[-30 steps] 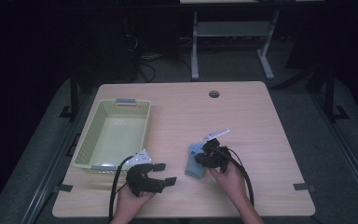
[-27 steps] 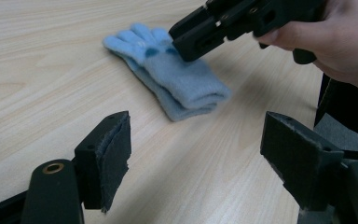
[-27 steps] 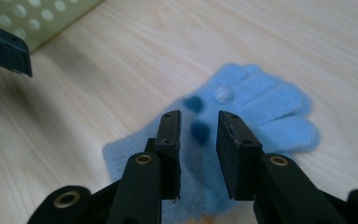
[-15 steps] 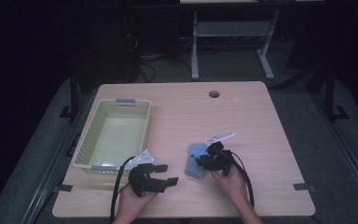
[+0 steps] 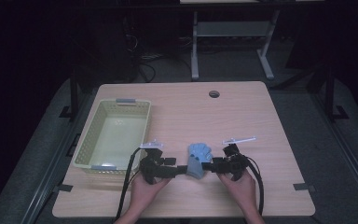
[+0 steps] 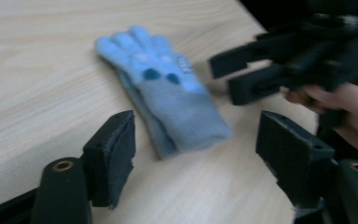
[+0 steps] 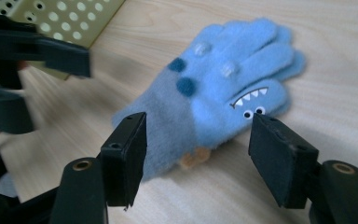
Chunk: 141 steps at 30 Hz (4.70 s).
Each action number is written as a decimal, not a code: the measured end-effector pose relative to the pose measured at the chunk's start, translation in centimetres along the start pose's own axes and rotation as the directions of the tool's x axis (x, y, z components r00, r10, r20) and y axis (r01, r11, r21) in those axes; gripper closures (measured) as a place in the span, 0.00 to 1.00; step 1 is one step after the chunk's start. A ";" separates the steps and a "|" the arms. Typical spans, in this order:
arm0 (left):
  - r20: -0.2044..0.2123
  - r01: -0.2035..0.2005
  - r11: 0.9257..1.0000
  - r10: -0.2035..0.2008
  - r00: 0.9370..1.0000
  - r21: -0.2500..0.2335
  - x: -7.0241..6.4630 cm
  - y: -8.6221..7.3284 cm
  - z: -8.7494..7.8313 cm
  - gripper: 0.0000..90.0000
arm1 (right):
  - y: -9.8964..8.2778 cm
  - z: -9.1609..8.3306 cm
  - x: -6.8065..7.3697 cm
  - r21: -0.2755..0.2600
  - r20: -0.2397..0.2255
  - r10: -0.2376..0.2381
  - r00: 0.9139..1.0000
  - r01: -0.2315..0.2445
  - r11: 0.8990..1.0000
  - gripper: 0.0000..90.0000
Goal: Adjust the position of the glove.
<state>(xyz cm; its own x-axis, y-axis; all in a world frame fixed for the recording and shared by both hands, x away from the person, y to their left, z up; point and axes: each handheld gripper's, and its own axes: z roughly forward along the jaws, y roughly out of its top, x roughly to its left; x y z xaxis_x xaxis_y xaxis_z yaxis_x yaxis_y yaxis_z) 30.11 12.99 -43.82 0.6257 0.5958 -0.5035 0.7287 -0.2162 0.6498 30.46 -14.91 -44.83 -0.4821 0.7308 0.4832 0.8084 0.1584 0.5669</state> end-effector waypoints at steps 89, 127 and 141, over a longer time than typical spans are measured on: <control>0.184 0.174 0.984 -0.177 0.967 0.032 2.0 3.4 1.2 0.85 | 2.1 0.3 2.0 -0.130 -0.118 0.018 0.993 -0.033 0.991 0.89; 0.166 0.140 0.989 -0.130 0.978 -0.052 3.1 5.4 -6.0 0.86 | 7.2 1.1 7.0 -0.129 -0.179 -0.075 0.981 0.052 0.990 0.89; 0.149 0.141 0.987 -0.129 0.980 -0.078 4.2 5.5 -8.8 0.86 | 9.1 2.4 9.1 -0.114 -0.196 -0.106 0.975 0.085 0.990 0.89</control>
<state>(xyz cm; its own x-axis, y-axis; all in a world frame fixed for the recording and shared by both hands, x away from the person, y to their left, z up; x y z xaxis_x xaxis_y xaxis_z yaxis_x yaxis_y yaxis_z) 34.34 21.06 -37.35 0.5610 0.4970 -0.6620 0.7860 -0.0688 0.6144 34.22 -5.20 -36.88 -0.6221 0.5655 0.5415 0.7206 0.1432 0.6784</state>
